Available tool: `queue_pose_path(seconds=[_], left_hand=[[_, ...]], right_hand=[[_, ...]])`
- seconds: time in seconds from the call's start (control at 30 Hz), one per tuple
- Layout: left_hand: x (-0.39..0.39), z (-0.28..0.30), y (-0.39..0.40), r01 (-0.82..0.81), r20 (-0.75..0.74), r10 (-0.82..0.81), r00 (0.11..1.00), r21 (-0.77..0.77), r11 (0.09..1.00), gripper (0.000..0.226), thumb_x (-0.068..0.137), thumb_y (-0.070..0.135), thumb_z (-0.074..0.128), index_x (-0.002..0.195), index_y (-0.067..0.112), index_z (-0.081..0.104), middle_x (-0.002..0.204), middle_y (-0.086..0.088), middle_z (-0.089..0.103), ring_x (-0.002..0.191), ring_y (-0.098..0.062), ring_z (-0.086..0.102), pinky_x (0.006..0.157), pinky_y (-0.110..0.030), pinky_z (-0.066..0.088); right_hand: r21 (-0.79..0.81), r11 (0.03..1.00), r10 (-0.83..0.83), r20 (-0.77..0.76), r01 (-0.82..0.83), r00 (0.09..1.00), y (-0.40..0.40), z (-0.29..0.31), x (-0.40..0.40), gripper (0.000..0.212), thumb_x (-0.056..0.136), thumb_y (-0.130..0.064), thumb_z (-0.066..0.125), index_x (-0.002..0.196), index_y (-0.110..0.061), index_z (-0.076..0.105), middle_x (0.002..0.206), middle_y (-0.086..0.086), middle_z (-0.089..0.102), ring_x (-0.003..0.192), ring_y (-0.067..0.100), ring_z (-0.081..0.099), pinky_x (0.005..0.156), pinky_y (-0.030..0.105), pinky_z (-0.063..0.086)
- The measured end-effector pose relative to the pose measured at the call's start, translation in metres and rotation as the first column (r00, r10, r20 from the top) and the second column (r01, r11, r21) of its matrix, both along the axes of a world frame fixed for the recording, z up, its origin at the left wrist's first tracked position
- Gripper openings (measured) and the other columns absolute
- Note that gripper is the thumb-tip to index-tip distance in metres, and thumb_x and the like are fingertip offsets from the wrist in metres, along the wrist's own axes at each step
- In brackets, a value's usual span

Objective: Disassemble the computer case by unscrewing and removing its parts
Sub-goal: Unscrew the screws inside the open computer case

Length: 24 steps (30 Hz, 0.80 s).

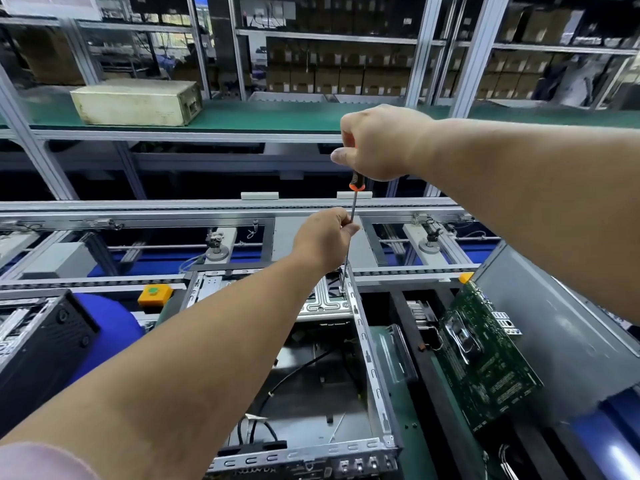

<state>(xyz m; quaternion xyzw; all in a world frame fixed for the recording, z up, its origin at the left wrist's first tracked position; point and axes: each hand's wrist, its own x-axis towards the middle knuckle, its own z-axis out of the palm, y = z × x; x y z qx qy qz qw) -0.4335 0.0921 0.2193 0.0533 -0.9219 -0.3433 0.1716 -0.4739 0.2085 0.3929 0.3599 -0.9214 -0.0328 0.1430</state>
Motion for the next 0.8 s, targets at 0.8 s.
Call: queue_pose_path(seconds=[0.8], left_hand=[[0.005, 0.003, -0.003, 0.063, -0.008, -0.064, 0.998, -0.040, 0.997, 0.021, 0.107, 0.038, 0.057, 0.098, 0.023, 0.067, 0.077, 0.002, 0.064, 0.074, -0.020, 0.059, 0.062, -0.033, 0.043]], right_hand=[[-0.106, 0.992, 0.102, 0.355, -0.068, 0.929, 0.011, 0.017, 0.013, 0.020, 0.096, -0.019, 0.062, 0.097, -0.039, 0.061, 0.097, -0.012, 0.063, 0.081, 0.009, 0.060, 0.061, 0.027, 0.042]])
